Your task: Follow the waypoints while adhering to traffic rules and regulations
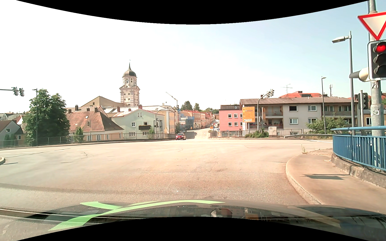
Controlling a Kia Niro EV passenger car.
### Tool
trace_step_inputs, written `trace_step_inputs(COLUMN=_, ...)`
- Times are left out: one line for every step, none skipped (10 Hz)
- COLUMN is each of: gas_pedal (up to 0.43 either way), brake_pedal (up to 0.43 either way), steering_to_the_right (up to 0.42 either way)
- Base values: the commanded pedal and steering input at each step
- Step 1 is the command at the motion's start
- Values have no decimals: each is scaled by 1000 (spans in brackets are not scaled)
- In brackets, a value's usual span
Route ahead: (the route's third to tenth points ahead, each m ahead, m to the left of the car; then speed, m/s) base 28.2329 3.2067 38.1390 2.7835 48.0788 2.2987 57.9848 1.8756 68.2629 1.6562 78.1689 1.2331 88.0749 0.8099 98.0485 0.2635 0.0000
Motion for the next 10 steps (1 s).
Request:
trace_step_inputs(gas_pedal=0, brake_pedal=280, steering_to_the_right=-8)
trace_step_inputs(gas_pedal=0, brake_pedal=280, steering_to_the_right=-8)
trace_step_inputs(gas_pedal=0, brake_pedal=280, steering_to_the_right=-8)
trace_step_inputs(gas_pedal=0, brake_pedal=280, steering_to_the_right=-8)
trace_step_inputs(gas_pedal=0, brake_pedal=280, steering_to_the_right=-8)
trace_step_inputs(gas_pedal=0, brake_pedal=280, steering_to_the_right=-8)
trace_step_inputs(gas_pedal=0, brake_pedal=280, steering_to_the_right=-8)
trace_step_inputs(gas_pedal=0, brake_pedal=280, steering_to_the_right=-8)
trace_step_inputs(gas_pedal=0, brake_pedal=280, steering_to_the_right=-8)
trace_step_inputs(gas_pedal=0, brake_pedal=280, steering_to_the_right=-8)
